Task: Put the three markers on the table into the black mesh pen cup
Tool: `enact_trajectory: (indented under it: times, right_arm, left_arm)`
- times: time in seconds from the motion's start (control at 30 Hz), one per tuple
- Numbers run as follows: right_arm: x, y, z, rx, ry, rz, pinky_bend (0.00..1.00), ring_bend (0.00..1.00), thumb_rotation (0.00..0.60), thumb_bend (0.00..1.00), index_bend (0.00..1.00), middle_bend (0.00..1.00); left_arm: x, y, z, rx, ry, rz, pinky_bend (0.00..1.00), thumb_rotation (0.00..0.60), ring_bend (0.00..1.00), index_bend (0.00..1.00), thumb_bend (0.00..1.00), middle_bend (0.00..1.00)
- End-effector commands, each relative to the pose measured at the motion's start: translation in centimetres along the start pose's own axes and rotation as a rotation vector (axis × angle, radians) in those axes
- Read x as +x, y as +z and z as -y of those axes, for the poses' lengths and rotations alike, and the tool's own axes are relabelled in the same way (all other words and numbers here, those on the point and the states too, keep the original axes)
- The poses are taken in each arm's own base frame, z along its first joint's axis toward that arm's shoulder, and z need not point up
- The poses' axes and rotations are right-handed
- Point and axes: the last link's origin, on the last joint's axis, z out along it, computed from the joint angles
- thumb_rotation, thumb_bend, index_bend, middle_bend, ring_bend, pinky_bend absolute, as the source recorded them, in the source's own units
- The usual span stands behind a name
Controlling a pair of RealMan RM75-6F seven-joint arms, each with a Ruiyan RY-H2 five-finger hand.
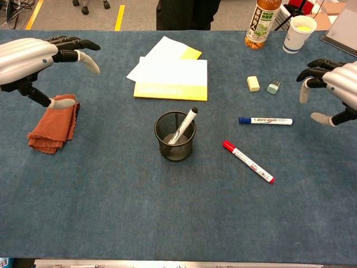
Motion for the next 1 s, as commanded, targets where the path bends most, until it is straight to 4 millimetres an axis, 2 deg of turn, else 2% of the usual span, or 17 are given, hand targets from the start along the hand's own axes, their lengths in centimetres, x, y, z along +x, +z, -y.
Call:
enact_trajectory:
  times: [0.03, 0.47, 0.77, 1.0]
  right_arm:
    - [-0.2, 1.8, 1.4, -0.007, -0.003, 0.017, 0.25, 0.09, 0.600, 0.26, 0.47, 0.24]
    - [-2.0, 6.7, 4.8, -0.002, -0.028, 0.085, 0.25, 0.09, 0.600, 0.26, 0.47, 0.24]
    - [-3.9, 8.9, 6.5, 0.002, -0.067, 0.135, 0.25, 0.09, 0.600, 0.26, 0.48, 0.24]
    - [-4.7, 9.8, 7.5, 0.007, -0.077, 0.153, 0.25, 0.09, 0.600, 0.26, 0.49, 0.24]
  left_arm:
    - [-0.1, -0.2, -0.1, -0.004, 0.004, 0.002, 0.00, 0.600, 0.00, 0.27, 0.25, 0.07]
    - [-0.5, -0.8, -0.2, -0.013, 0.011, 0.020, 0.00, 0.600, 0.00, 0.27, 0.25, 0.07]
    - [-1.1, -1.0, -0.3, -0.019, 0.013, 0.045, 0.00, 0.600, 0.00, 0.27, 0.25, 0.07]
    - [-1.3, -1.1, -0.2, -0.016, 0.008, 0.053, 0.00, 0.600, 0.00, 0.27, 0.25, 0.07]
